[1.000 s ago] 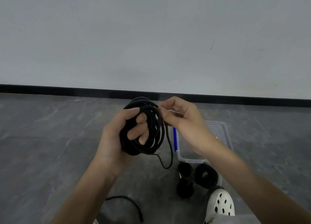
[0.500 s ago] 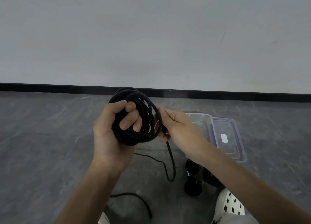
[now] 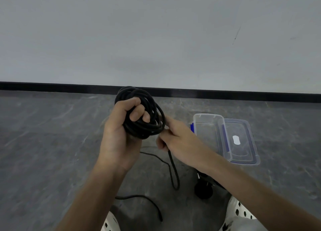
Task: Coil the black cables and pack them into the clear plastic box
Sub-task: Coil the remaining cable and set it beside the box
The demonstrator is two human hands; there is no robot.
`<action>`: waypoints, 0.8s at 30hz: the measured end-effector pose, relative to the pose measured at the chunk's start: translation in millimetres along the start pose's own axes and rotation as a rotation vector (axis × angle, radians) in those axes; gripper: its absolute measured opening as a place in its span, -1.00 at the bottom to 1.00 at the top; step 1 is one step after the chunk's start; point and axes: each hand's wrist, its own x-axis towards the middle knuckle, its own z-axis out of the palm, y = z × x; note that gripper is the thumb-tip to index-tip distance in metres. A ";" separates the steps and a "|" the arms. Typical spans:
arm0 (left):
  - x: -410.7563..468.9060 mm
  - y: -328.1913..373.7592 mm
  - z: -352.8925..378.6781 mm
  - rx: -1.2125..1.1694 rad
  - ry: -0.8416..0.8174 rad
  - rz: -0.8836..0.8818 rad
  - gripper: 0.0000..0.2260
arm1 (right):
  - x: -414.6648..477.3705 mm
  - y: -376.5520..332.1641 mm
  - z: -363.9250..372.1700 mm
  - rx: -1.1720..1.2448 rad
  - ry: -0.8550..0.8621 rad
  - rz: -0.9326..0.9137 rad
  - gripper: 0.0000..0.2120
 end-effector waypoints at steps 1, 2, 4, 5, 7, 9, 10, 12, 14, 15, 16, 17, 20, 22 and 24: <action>0.0 0.4 1.2 0.021 0.016 0.025 -0.86 | -1.3 -2.5 0.7 0.003 -0.012 -0.001 -0.81; 0.5 -0.2 1.3 0.036 0.033 0.047 -0.82 | -2.1 -3.2 2.6 0.012 -0.028 0.013 -0.83; 1.1 -0.6 0.9 0.056 0.058 0.066 -0.72 | -5.1 -3.6 7.6 0.064 -0.067 0.063 -0.89; 1.7 -0.7 0.4 0.064 0.058 0.070 -0.70 | -6.3 -3.7 10.0 0.089 -0.085 0.094 -0.88; 2.7 -1.1 -1.6 0.113 0.030 0.084 -0.68 | -7.7 -4.4 10.6 0.108 -0.140 0.147 -0.74; 3.8 -0.7 -3.2 0.203 0.010 0.116 -0.70 | -8.1 -6.2 9.7 0.127 -0.200 0.167 -0.55; 5.0 -1.0 -4.9 0.247 0.025 0.139 -0.72 | -8.7 -7.2 10.1 0.118 -0.213 0.159 -0.50; 7.5 -1.7 -8.6 0.336 0.073 0.203 -0.74 | -9.6 -9.0 13.3 0.087 -0.204 0.139 -0.60; 9.4 -3.9 -10.0 0.382 0.124 0.252 -0.75 | -11.0 -9.6 17.2 0.137 -0.184 0.149 -0.75; 10.0 -5.3 -10.6 0.390 0.148 0.262 -0.75 | -12.1 -9.7 19.0 0.187 -0.185 0.164 -0.79; 10.3 -6.3 -10.6 0.403 0.170 0.271 -0.75 | -13.0 -10.9 20.7 0.248 -0.194 0.186 -0.80; 10.3 -7.0 -9.9 0.427 0.188 0.277 -0.74 | -13.9 -12.0 22.5 0.311 -0.215 0.210 -0.78; 9.6 -8.0 -5.7 0.523 0.224 0.299 -0.73 | -18.4 -12.2 27.0 0.403 -0.329 0.261 -0.59; 8.5 -7.6 -4.4 0.581 0.236 0.344 -0.79 | -19.9 -10.5 29.1 0.343 -0.348 0.266 -0.50; 8.1 -8.1 -4.1 0.689 0.243 0.379 -0.78 | -19.5 -9.8 27.9 0.184 -0.322 0.217 -0.53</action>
